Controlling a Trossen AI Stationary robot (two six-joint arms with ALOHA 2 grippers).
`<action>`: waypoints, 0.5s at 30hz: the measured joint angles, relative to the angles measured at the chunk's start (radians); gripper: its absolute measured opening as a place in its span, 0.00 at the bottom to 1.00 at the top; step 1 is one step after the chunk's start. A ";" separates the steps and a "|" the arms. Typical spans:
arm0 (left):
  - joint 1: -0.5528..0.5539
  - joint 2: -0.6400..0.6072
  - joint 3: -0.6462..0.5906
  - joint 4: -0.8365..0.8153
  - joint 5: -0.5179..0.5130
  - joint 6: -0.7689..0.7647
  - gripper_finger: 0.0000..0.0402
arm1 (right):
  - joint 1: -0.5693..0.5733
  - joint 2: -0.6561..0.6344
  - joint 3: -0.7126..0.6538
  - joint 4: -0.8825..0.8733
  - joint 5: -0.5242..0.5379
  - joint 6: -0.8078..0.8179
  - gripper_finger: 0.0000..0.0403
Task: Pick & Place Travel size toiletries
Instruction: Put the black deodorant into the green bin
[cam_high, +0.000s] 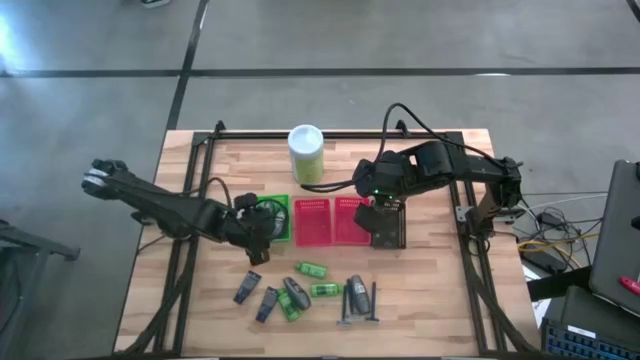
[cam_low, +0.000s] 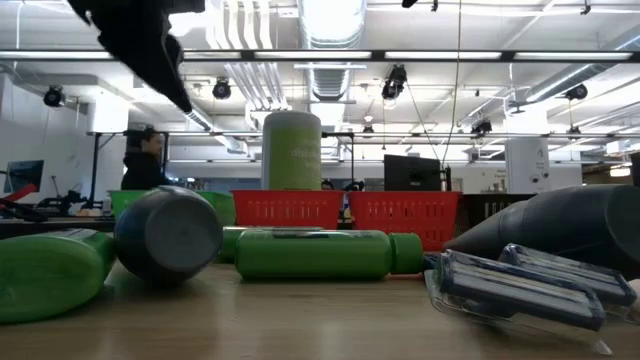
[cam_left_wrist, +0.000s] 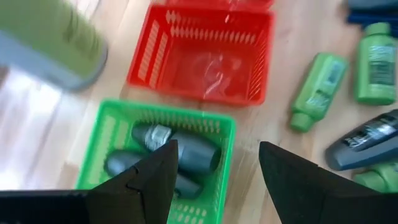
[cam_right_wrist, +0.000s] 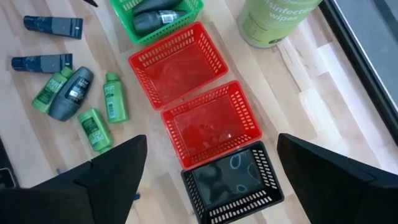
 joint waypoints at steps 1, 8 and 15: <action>-0.002 0.000 0.012 0.001 0.000 0.028 0.57 | 0.001 0.000 0.000 0.000 0.000 0.000 0.89; -0.015 0.000 0.047 0.000 0.083 0.080 0.57 | 0.008 0.000 0.000 0.000 -0.025 0.004 0.85; -0.068 0.000 0.046 0.015 0.114 0.040 0.57 | 0.059 0.000 -0.030 0.001 -0.089 0.048 0.83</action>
